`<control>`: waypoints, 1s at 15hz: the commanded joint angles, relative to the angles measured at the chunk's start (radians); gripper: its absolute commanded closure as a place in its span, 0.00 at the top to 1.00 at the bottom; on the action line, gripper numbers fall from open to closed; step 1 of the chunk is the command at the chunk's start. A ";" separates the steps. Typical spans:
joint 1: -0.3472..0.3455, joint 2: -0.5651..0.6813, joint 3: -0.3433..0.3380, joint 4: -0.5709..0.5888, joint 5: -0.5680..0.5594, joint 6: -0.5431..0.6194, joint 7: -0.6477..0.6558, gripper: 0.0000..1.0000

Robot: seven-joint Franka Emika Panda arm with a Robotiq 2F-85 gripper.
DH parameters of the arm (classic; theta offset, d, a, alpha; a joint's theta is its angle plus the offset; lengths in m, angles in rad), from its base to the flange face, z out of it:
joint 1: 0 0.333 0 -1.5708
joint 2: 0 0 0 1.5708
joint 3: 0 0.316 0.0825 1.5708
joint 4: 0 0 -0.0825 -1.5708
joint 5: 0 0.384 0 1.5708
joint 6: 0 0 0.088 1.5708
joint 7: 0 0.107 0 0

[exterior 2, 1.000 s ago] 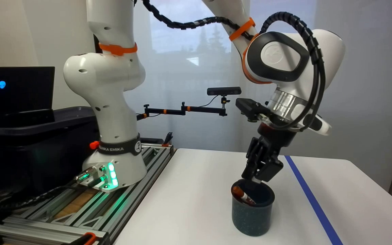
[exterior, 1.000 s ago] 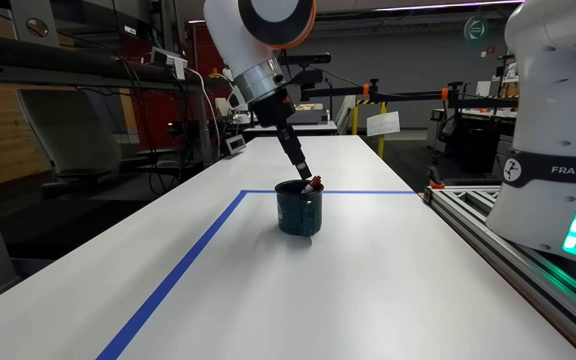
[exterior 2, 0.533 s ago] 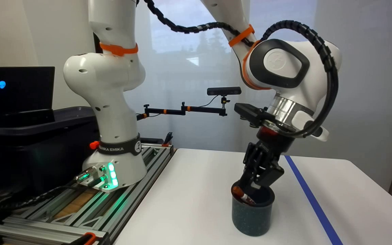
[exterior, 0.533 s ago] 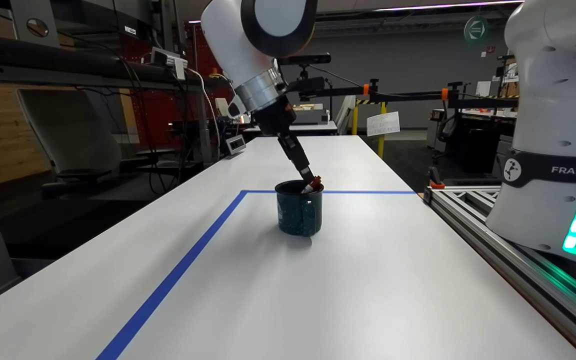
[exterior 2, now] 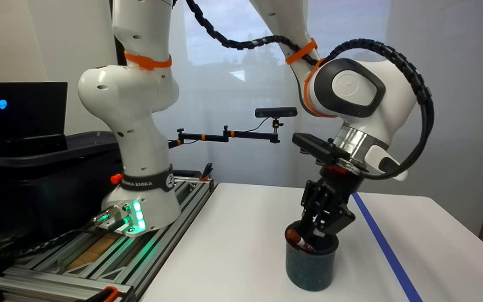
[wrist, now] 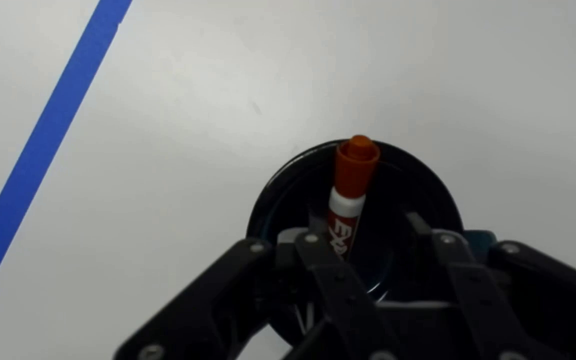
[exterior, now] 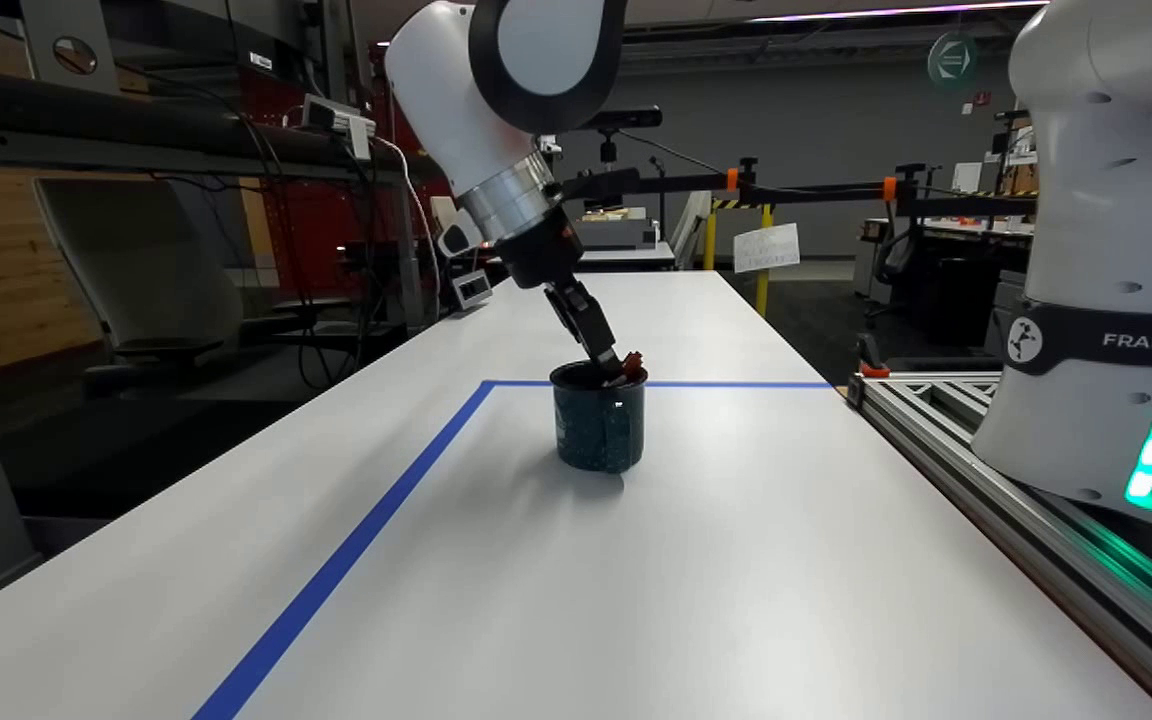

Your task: Remove the marker from the mug

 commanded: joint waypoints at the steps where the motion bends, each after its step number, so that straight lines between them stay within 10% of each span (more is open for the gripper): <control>1: 0.001 0.041 0.009 0.034 -0.005 -0.006 -0.024 0.38; 6: -0.004 0.076 0.007 0.047 -0.005 -0.013 -0.023 0.39; 11: -0.003 0.045 0.008 0.054 0.001 -0.025 -0.017 0.00; 15: -0.004 -0.049 0.010 0.049 0.017 -0.081 -0.027 0.05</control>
